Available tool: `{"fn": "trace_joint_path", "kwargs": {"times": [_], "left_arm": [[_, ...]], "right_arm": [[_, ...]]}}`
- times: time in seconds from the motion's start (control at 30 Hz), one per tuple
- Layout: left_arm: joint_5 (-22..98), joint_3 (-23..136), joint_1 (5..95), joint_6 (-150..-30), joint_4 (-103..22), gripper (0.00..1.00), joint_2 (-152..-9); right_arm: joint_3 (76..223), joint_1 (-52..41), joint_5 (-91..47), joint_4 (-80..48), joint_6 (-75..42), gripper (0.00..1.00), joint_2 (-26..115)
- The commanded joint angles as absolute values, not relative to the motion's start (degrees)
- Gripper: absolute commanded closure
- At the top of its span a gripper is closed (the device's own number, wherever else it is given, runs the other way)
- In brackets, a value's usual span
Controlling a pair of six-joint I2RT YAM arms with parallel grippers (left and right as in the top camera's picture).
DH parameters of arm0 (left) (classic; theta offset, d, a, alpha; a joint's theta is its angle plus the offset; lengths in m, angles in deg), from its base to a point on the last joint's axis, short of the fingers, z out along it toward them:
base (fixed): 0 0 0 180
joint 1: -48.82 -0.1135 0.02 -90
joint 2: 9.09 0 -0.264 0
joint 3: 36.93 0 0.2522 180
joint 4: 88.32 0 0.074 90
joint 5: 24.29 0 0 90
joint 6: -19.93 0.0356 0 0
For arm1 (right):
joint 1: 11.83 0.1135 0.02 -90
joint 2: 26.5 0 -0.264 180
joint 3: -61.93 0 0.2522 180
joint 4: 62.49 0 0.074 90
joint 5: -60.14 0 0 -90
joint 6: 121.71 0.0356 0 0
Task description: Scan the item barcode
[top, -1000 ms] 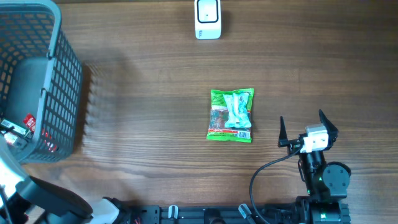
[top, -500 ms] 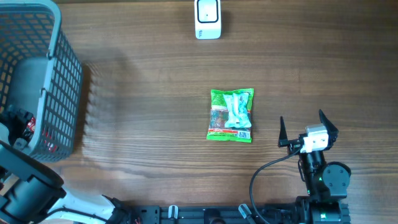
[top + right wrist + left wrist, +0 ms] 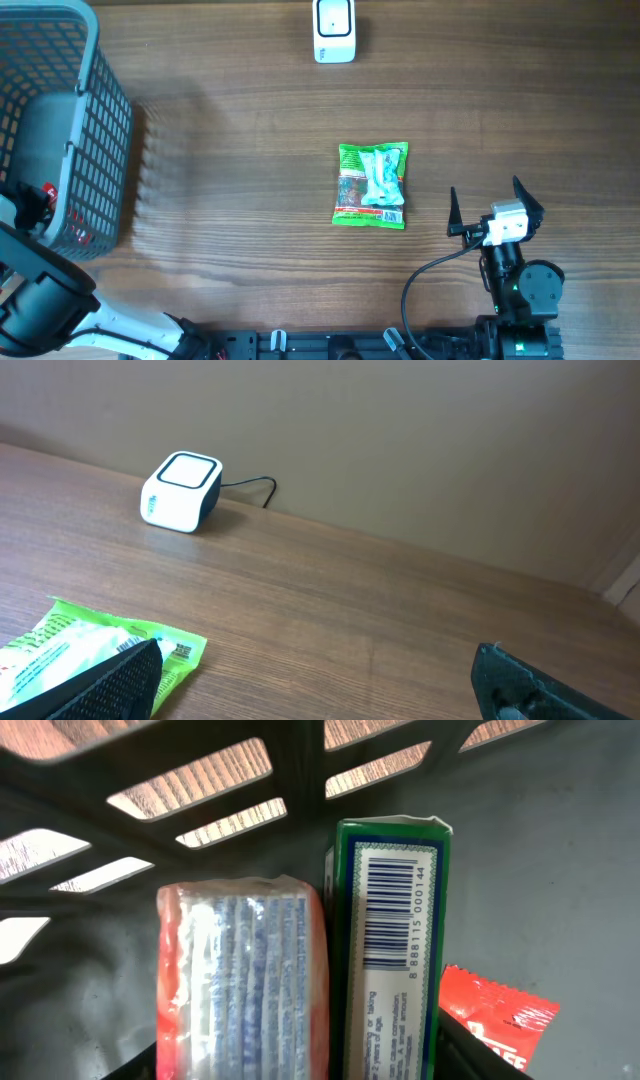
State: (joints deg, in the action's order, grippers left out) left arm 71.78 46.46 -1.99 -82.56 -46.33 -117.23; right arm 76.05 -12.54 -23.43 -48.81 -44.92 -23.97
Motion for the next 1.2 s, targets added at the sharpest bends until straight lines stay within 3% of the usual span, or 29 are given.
{"fn": "trace_joint_path", "kwargs": {"times": [0.0, 0.13, 0.27, 0.43, 0.67, 0.77, 0.93, 1.17], "left_arm": [[71.49, 46.09, -2.47, -82.78, -46.24, 0.45, -118.6], [71.52, 46.09, -2.43, -84.24, -44.97, 0.44, -118.63], [71.52, 46.11, -2.41, -84.24, -44.97, 0.57, -118.6], [71.49, 46.26, -2.32, -85.68, -43.88, 0.57, -116.83], [70.23, 47.42, -0.48, -87.48, -44.36, 0.63, -103.65], [70.23, 48.93, 1.03, -87.5, -44.47, 0.6, -96.9], [70.2, 49.67, 5.03, -90.32, -48.95, 0.62, -83.02], [70.2, 49.67, 19.67, -90.32, -48.58, 0.61, -67.81]], "right_arm": [[76.01, -12.76, -22.55, -49.11, -45.21, 0.0, -24.06], [76.01, -12.76, -22.55, -49.11, -45.21, 0.0, -24.06], [76.01, -12.76, -22.55, -49.11, -45.21, 0.0, -24.06], [76.01, -12.76, -22.55, -49.11, -45.23, 0.0, -24.06], [76.01, -12.76, -22.55, -49.11, -45.21, 0.0, -24.06], [76.01, -12.76, -22.55, -49.11, -45.23, 0.0, -24.06], [76.01, -12.76, -22.55, -49.11, -45.21, 0.0, -24.06], [76.01, -12.76, -22.55, -49.11, -45.23, 0.0, -24.06]]}}
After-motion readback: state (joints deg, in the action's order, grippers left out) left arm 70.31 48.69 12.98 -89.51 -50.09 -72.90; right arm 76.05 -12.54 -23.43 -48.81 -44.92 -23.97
